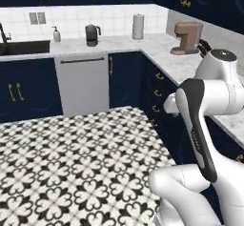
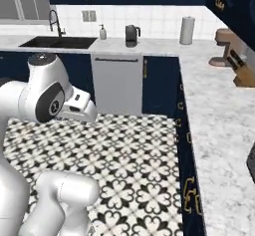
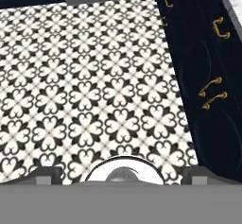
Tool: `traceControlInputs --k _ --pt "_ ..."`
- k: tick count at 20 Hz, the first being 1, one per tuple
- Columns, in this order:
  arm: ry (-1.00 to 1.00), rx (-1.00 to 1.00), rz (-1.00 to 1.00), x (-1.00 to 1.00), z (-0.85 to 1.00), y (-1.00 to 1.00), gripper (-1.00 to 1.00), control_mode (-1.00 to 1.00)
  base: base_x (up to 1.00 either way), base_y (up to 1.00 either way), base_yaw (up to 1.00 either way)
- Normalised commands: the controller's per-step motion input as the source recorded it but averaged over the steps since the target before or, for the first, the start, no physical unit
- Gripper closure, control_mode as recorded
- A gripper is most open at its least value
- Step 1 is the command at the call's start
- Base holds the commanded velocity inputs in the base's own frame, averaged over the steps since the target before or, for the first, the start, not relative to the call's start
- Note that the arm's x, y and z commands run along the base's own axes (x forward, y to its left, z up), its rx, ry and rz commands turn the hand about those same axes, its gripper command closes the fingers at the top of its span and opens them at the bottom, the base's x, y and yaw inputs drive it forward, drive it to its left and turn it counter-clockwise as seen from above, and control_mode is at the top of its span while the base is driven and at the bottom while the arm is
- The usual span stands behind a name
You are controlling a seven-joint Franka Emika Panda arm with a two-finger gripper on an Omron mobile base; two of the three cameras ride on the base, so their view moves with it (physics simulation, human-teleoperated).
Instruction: Navigate to the fridge.
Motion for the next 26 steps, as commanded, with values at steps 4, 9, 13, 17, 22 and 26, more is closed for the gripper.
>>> traceControlInputs --k 4,9,13,17,22,26 --pt "0.0 0.0 0.0 0.0 0.0 0.0 -1.0 1.0 0.32 0.0 0.85" --pt "0.0 0.0 0.0 0.0 0.0 0.0 -1.0 1.0 0.57 -0.06 0.82" --pt "0.0 0.0 0.0 0.0 0.0 0.0 -1.0 1.0 0.55 -0.11 0.85" --pt "0.0 0.0 0.0 0.0 0.0 0.0 -1.0 1.0 0.15 -0.01 0.93" --pt "0.0 0.0 0.0 0.0 0.0 0.0 -1.0 1.0 0.01 0.0 0.99" --pt "0.0 0.0 0.0 0.0 0.0 0.0 -1.0 1.0 0.0 0.0 1.0"
